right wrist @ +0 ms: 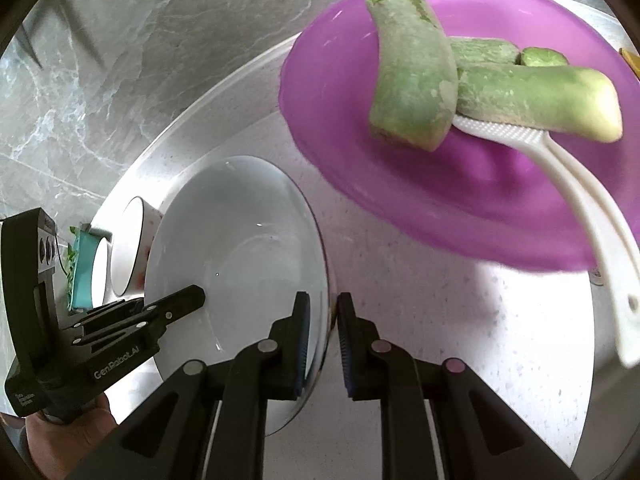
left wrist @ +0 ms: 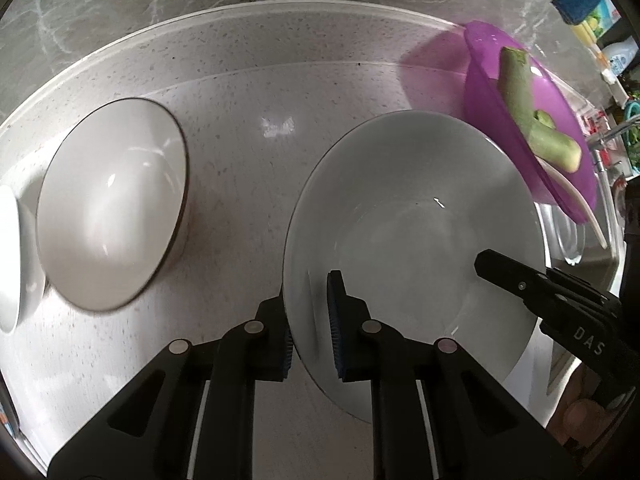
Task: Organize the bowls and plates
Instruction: 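Close the left tool on the white bowl rim while the right tool grips it, then carry the white bowl with both tools and lower it onto the plate stack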
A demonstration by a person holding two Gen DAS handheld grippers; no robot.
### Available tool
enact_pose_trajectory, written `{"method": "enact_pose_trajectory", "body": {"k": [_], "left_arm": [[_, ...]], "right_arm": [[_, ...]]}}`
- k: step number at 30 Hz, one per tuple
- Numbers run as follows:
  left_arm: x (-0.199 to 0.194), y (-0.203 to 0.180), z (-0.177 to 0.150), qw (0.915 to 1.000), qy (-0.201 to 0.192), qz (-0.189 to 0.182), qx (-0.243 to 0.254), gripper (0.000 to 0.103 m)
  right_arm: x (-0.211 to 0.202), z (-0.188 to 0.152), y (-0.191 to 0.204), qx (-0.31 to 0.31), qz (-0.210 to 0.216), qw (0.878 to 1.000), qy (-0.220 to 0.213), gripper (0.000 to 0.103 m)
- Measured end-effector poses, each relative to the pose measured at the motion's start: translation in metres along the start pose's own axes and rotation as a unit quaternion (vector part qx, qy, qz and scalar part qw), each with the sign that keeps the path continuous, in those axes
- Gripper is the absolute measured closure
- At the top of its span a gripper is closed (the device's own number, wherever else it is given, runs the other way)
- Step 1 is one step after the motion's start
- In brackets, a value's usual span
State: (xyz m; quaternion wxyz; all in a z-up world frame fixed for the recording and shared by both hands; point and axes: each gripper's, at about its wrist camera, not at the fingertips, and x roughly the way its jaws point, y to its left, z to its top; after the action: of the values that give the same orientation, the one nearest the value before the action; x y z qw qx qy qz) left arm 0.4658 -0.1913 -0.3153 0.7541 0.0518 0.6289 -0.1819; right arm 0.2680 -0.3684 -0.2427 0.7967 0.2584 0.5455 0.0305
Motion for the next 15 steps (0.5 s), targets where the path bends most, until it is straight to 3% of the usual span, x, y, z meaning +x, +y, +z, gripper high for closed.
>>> {"method": "enact_pose_trajectory", "body": {"k": [8,15], "left_arm": [[-0.034,0.008,-0.037,0.9997,-0.019,-0.005,-0.017,0.09],[-0.077,0.057,-0.089,0.9967,-0.04,0.02,-0.067,0.09]], "right_arm": [[-0.005,-0.02,0.017,-0.022,0.016,1.0,0.017,0.087],[0.003,-0.035,0.068,-0.078,0.044,0.995,0.039,0.087]]}}
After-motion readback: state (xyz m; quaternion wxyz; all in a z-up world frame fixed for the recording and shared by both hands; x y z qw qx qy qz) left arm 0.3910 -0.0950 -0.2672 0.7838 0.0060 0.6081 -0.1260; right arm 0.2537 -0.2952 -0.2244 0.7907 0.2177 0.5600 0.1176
